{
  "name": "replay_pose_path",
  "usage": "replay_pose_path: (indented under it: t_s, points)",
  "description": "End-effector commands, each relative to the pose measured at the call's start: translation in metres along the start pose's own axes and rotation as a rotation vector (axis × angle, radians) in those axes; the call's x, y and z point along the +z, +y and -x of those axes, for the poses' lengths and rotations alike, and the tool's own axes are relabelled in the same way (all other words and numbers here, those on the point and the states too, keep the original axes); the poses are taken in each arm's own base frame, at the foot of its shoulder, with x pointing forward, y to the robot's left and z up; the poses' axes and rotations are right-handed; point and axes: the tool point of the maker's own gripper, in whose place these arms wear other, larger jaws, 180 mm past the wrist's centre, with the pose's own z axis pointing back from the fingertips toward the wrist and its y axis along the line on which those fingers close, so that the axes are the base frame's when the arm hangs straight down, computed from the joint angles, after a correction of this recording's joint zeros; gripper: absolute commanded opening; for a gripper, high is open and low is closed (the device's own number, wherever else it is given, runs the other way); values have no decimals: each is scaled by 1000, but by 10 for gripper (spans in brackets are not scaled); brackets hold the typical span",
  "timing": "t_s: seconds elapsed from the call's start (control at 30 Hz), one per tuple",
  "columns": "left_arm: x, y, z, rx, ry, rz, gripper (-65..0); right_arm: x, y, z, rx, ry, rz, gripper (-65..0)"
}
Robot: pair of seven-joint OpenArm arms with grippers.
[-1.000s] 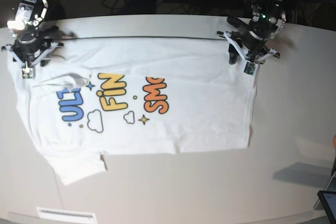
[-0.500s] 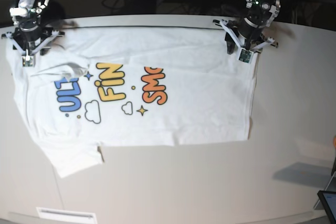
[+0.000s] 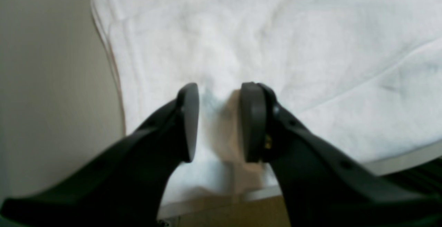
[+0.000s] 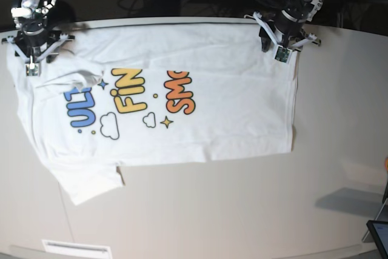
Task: Fold the T-shirt properly
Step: 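Drag the shirt toward the robot base with both grippers, then release the shirt and move both grippers to its opposite long edge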
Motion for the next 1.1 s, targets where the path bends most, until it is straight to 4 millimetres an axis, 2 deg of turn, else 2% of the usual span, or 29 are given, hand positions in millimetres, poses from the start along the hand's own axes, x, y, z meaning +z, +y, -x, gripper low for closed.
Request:
replay_pose_path:
  t_s: [0.0, 0.2, 0.33, 0.47, 0.57, 0.77, 0.83, 0.93, 1.0, 1.07]
  points:
    - [1, 1, 8, -18, 46, 2, -440, 2, 0, 29, 30, 123, -2, -387]
    - [-5, 9, -11, -24, 4, -18, -440, 12, -6, 3, 40, 51, 22, -387]
    - [-6, 12, -16, -24, -9, -23, -440, 14, -8, -7, 40, 29, 31, -387]
    - [2, 14, -29, -29, -47, -33, -440, 13, -9, -15, 39, 12, 34, -387]
    - [6, 33, -32, -8, -56, -83, -440, 12, -10, -23, 37, -8, 38, -387]
    - [14, 68, -34, 19, -67, -173, -440, 21, -18, -58, 36, -89, 69, -387]
    - [16, 78, -44, 24, -96, -202, -440, 21, -30, -70, 54, -93, 96, -387]
    - [20, 99, -59, 43, -136, -254, -440, 21, -43, -98, 63, -147, 125, -387]
    - [24, 116, -72, 82, -181, -273, -440, 22, -54, -125, 81, -200, 146, -387]
    - [28, 129, -81, 109, -211, -271, -440, 20, -55, -147, 119, -239, 130, -386]
